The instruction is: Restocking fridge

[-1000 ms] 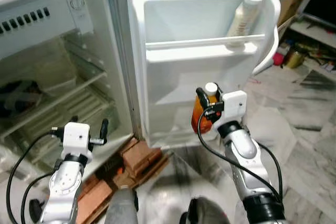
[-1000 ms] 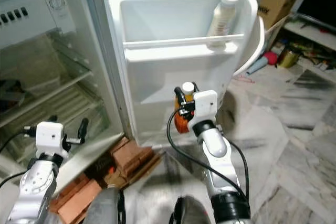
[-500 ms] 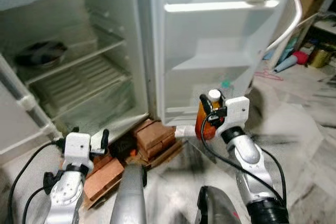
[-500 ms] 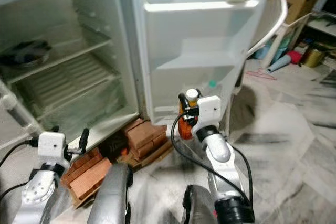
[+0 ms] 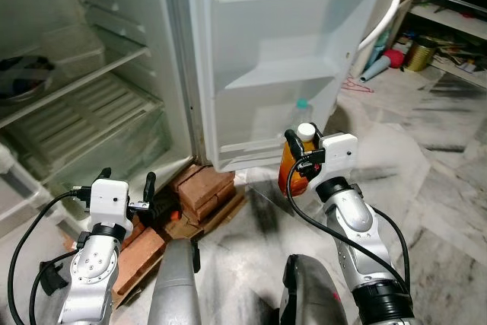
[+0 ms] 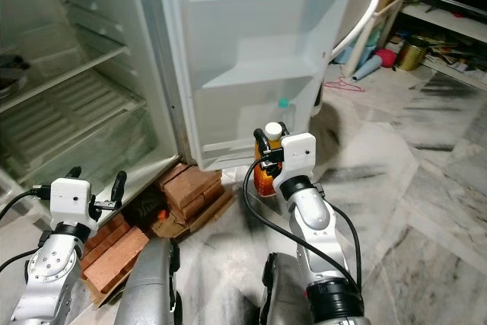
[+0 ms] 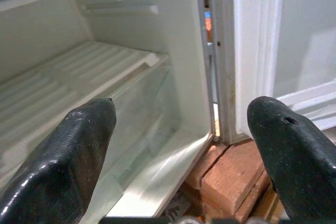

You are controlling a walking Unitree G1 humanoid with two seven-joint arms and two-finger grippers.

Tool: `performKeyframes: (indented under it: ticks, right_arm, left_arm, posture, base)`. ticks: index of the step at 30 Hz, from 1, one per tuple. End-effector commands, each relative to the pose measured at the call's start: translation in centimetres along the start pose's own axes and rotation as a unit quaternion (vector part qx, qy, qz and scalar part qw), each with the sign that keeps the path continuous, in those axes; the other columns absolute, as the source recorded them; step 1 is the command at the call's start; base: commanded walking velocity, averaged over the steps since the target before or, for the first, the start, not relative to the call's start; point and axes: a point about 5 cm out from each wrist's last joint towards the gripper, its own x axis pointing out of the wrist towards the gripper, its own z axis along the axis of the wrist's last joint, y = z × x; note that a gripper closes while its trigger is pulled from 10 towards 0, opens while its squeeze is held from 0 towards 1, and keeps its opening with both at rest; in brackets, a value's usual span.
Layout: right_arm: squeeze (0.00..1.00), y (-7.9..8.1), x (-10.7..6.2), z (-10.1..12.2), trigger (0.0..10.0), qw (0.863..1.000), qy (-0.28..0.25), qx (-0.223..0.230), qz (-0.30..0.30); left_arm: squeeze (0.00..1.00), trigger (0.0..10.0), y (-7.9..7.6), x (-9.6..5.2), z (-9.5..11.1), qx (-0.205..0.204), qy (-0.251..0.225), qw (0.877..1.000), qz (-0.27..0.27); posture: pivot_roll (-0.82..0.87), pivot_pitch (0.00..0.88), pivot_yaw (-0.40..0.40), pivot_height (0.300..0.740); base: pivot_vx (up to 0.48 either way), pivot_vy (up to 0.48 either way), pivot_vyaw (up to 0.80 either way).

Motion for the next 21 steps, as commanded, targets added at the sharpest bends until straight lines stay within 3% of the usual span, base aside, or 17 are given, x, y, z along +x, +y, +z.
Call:
performKeyframes:
  ticks: [1, 21]
  right_arm:
    - [0.00, -0.07, 0.52, 1.10, 10.0, 1.000, -0.026, -0.008, 0.003]
    - [0.00, 0.35, 0.48, 1.08, 10.0, 1.000, -0.026, -0.007, 0.015]
  left_arm:
    - [0.00, 10.0, -0.01, 0.14, 0.20, 0.005, -0.004, 1.000, -0.004]
    - [0.00, 10.0, -0.36, 0.07, 0.10, 0.002, -0.003, 1.000, -0.008]
  posture:
    - [0.10, 0.033, -0.046, 0.615]
    - [0.09, 0.041, -0.046, 0.615]
  base:
    - [0.326, 0.000, 0.00]
    - [0.325, 0.000, 0.00]
